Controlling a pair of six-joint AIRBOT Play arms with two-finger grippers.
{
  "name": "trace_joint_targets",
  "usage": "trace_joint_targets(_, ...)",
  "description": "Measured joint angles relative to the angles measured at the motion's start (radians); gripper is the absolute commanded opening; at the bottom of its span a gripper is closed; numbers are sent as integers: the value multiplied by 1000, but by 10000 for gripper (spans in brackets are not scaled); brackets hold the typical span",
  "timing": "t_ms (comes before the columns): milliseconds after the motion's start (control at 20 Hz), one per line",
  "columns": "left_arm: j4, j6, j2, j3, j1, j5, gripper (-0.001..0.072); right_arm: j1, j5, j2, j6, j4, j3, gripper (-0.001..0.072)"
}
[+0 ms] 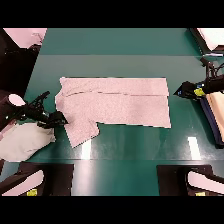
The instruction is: Fold the shirts.
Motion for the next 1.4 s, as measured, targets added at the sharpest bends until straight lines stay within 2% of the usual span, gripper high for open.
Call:
trace_joint_targets(300, -71, 16, 11, -38, 0, 97, 538, -1, 0, 10, -5, 1, -12, 407)
trace_joint_targets(350, -77, 18, 12, -42, 0, 104, 418, -1, 0, 10, -5, 0, -13, 407)
trace_joint_targets(400, -81, 19, 12, -44, 0, 109, 235, -1, 0, 10, -6, 0, -13, 407)
trace_joint_targets(450, -85, 20, 12, -45, 0, 112, 187, -1, 1, 10, -6, 0, -13, 407)
trace_joint_targets(600, -91, 30, 12, -53, 0, 113, 175, -1, 13, 11, -6, 1, -13, 407)
trace_joint_targets(650, -92, 35, 12, -58, 0, 113, 27, -1, 14, 10, -6, 1, -13, 407)
trace_joint_targets(950, -93, 48, 23, -43, 0, 101, 23, -1, 87, 11, -20, -19, -35, 407)
trace_joint_targets(1200, -95, 68, 62, 13, 0, 74, 23, -47, 121, 11, -31, -55, -183, 408)
trace_joint_targets(1400, -95, 72, 75, 27, 0, 71, 23, -143, 103, 11, -71, 36, -336, 407)
